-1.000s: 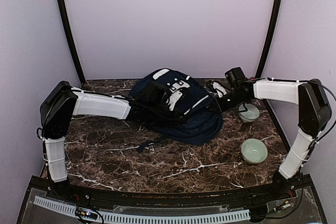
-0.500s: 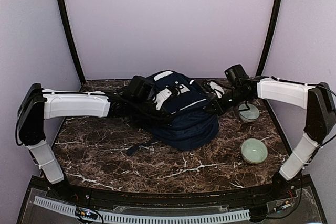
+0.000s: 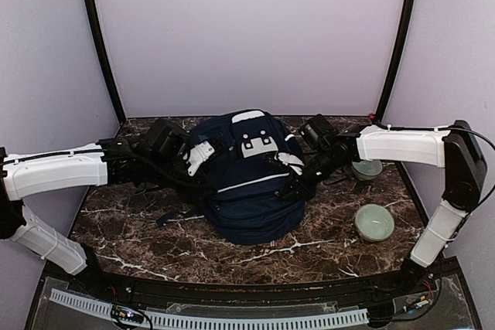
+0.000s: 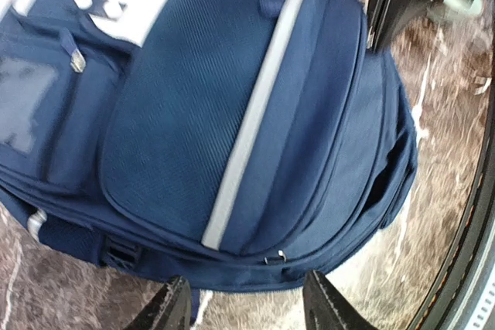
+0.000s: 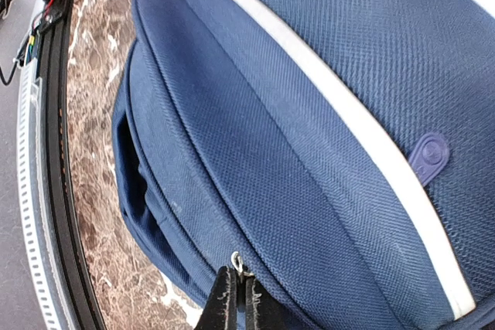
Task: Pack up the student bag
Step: Zip the upper front pocket of the student bag.
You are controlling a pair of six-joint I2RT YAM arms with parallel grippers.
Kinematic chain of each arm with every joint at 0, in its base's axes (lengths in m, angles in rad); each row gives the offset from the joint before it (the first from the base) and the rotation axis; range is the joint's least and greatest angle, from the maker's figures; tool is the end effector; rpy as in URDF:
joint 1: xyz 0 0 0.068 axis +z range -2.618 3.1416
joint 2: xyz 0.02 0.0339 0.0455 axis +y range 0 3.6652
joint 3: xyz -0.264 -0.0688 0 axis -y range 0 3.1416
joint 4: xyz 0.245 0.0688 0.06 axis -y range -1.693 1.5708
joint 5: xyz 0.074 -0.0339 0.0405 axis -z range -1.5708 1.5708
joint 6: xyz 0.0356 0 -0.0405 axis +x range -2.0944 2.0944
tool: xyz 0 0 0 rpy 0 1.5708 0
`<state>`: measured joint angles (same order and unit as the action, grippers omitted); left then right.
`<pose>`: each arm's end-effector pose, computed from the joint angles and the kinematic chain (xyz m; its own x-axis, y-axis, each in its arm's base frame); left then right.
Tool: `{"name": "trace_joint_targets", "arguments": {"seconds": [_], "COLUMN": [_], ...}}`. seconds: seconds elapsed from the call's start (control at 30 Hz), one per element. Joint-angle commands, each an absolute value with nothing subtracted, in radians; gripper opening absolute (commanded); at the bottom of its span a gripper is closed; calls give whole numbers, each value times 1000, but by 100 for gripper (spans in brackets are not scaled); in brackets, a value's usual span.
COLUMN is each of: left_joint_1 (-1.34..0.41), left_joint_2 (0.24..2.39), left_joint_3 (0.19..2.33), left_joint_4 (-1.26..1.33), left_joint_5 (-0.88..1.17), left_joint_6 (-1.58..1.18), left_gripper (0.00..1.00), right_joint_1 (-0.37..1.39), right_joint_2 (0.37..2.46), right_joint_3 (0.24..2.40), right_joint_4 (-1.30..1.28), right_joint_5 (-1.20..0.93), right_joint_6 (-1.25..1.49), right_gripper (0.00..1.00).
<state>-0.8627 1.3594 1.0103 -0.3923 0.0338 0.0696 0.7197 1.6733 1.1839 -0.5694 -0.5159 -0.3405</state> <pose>0.1917 -0.2258 0.2702 -0.3842 0.5556 -0.7373 0.8040 0.5939 0.0285 0.2463 0.2392 0.2224 -0.3658 -0.7069 -0.6054 -0.9307 0.2745 0.2418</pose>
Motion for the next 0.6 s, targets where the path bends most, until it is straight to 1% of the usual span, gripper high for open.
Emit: {"name": "trace_joint_targets", "arguments": {"seconds": [0.0, 0.1, 0.3, 0.57], "left_joint_1": [-886, -923, -996, -1003], "left_joint_2": [1343, 1411, 1590, 1687], "left_joint_3": [1006, 1036, 1147, 1125], "left_joint_4": [-228, -128, -62, 14], "left_joint_5": [47, 75, 51, -3], "left_joint_6": [99, 130, 193, 238], "left_gripper": [51, 51, 52, 50], "right_joint_1": [727, 727, 726, 726], "right_joint_2": [1667, 1654, 1656, 1667], "right_joint_3": [1204, 1195, 1199, 1217], "right_joint_4": [-564, -566, -579, -577], "right_joint_5": [-563, -561, -586, -638], "right_joint_6": [-352, -349, -348, -331], "right_gripper": [0, 0, 0, 0]}}
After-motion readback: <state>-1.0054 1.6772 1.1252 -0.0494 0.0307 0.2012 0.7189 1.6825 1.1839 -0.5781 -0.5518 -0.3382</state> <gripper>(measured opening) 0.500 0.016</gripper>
